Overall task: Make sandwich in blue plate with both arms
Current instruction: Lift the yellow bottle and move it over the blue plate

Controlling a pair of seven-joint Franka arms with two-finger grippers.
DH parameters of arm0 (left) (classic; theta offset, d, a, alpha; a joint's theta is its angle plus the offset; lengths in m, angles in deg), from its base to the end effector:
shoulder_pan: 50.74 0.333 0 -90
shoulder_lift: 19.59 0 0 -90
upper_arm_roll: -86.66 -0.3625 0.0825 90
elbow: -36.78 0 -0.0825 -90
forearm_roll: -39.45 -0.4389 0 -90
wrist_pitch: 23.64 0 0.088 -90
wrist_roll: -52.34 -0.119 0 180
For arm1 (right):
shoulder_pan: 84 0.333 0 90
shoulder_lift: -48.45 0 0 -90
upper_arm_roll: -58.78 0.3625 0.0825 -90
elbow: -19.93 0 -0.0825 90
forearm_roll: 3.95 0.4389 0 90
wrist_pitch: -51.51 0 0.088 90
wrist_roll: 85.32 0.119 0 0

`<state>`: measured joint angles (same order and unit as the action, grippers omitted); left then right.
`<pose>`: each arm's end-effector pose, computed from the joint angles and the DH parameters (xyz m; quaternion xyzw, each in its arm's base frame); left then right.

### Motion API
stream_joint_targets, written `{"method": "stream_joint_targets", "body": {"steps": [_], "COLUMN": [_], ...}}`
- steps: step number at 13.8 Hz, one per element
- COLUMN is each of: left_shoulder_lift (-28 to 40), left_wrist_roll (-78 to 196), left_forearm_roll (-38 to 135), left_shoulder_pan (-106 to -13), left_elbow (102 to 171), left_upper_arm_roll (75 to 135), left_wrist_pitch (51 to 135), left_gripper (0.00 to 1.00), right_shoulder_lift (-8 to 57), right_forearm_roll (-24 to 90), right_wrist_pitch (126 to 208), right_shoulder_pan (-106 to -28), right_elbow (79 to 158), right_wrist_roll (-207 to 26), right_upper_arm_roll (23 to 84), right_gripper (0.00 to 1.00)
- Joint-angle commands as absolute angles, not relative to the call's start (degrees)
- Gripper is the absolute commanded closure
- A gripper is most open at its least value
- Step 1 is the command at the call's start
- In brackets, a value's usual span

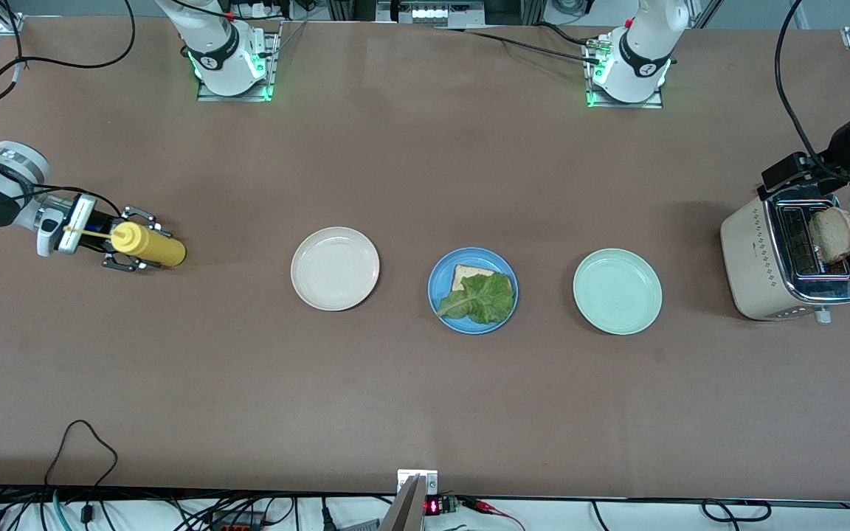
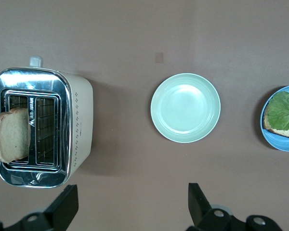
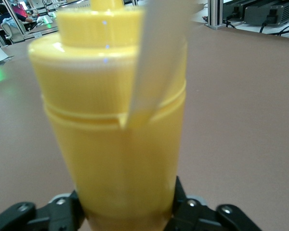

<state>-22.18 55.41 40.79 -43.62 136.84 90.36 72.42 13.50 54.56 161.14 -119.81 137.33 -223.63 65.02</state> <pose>0.5961 0.0323 0.6024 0.9982 0.0580 -0.0123 0.0102 0.5346 -0.2191 0.1100 -0.7232 -0.4635 -0.3614 0.3628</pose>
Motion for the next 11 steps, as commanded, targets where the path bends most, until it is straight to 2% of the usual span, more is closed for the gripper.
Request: {"method": "stream_joint_targets", "body": {"steps": [1, 2, 5, 11], "left_shoulder_lift": [-22.5, -22.5, -22.5, -22.5], "left_wrist_roll": [54.5, 54.5, 54.5, 54.5], "left_forearm_roll": [41.6, 41.6, 41.6, 41.6], "left_shoulder_pan": [-43.5, -43.5, -43.5, -43.1], "left_elbow": [136.4, 136.4, 136.4, 136.3], "left_upper_arm_roll": [90.3, 90.3, 90.3, 90.3], "left_wrist_pitch": [72.3, 72.3, 72.3, 72.3], "left_gripper": [0.0, 0.0, 0.0, 0.0], "right_shoulder_lift": [13.5, 13.7, 16.6, 25.5], "right_forearm_roll": [55.9, 55.9, 55.9, 54.0], "right_wrist_pitch": [162.3, 162.9, 164.9, 168.8], "right_shoulder_pan": [-119.2, -118.8, -117.1, -110.8], "right_elbow": [137.0, 136.9, 136.9, 136.7], "right_wrist_roll": [-223.4, -223.2, -220.9, -208.5], "right_upper_arm_roll": [65.2, 65.2, 65.2, 65.6], "right_gripper": [0.86, 0.91, 1.0, 1.0]}}
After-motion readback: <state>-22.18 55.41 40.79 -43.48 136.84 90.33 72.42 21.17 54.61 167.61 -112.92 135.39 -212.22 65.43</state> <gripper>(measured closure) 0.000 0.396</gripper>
